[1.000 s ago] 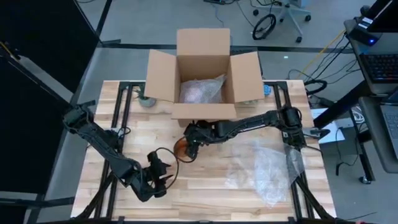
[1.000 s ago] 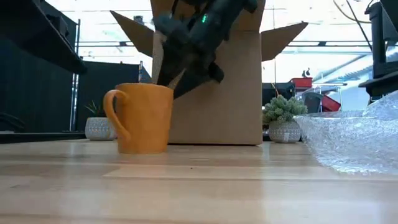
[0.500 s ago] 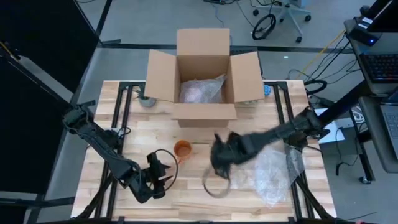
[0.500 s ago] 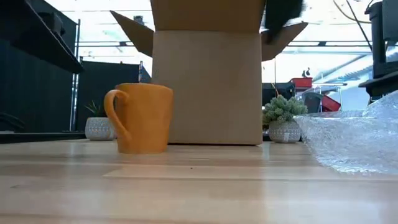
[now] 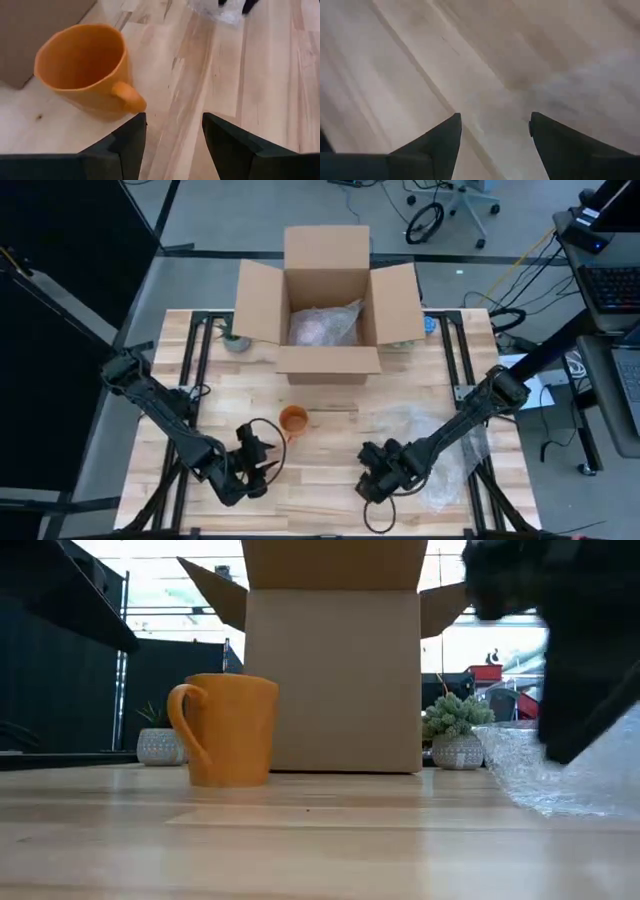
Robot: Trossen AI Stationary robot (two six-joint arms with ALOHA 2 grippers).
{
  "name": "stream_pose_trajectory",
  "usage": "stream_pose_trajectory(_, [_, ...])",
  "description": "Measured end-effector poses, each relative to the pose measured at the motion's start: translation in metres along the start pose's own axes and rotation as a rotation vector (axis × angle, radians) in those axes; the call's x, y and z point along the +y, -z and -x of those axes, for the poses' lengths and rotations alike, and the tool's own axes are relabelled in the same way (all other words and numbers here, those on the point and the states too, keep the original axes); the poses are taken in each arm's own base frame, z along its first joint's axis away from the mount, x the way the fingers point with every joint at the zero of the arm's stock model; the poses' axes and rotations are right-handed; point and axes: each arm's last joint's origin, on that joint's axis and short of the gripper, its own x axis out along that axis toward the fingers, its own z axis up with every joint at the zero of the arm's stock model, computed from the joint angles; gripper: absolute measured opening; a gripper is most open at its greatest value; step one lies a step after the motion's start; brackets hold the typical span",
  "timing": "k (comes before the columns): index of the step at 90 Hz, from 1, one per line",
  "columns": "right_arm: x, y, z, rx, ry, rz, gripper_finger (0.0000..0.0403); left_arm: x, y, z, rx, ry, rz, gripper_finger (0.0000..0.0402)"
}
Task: Wrap mug
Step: Wrap the orange mug with transparent bubble wrap
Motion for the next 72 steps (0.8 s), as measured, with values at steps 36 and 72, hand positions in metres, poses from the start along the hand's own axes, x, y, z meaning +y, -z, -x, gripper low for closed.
stream_pose_trajectory(36, [0.044,-0.036,-0.039,-0.204,-0.479,0.234,0.0222,-0.022,-0.034,0.016,-0.021,0.168,-0.126,0.0182])
stream_pose_trajectory(72, [0.062,-0.042,0.09,-0.196,-0.489,0.481,0.0222,-0.028,-0.091,0.017,-0.231,0.252,-0.19,0.0182])
